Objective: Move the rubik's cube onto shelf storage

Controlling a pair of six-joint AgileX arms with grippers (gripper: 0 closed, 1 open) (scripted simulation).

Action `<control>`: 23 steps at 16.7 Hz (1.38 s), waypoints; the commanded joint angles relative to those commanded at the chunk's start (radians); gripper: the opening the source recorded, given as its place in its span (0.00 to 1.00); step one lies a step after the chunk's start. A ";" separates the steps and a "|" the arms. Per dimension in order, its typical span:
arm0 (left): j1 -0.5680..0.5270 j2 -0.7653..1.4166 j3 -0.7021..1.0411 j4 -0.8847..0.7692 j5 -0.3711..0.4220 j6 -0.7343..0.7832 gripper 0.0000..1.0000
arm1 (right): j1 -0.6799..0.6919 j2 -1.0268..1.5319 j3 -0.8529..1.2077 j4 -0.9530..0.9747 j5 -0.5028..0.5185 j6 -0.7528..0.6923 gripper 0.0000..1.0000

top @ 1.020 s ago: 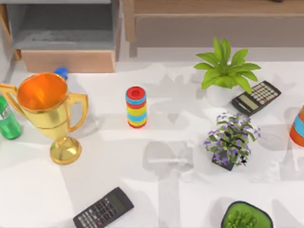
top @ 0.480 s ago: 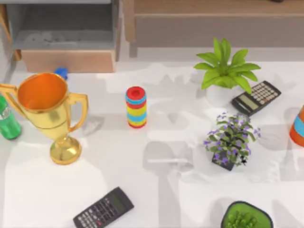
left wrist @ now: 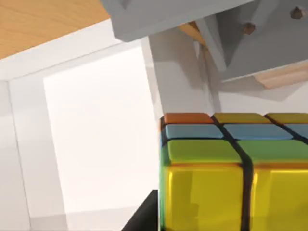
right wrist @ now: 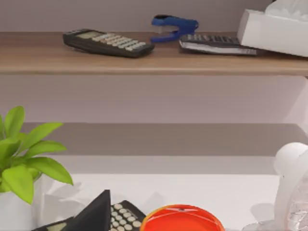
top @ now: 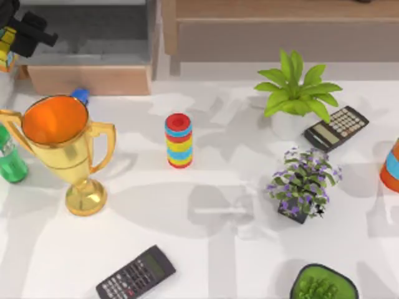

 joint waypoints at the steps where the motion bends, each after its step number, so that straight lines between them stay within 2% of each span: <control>1: -0.062 -0.021 -0.060 0.064 -0.033 -0.008 0.00 | 0.000 0.000 0.000 0.000 0.000 0.000 1.00; 8: -0.485 -0.073 -0.401 0.621 -0.240 -0.059 0.00 | 0.000 0.000 0.000 0.000 0.000 0.000 1.00; 12: -0.652 -0.021 -0.482 1.013 -0.330 -0.079 0.00 | 0.000 0.000 0.000 0.000 0.000 0.000 1.00; 17: -0.748 0.117 -0.469 1.507 -0.406 -0.094 0.00 | 0.000 0.000 0.000 0.000 0.000 0.000 1.00; 23: -0.761 0.310 -0.388 1.964 -0.447 -0.101 0.00 | 0.000 0.000 0.000 0.000 0.000 0.000 1.00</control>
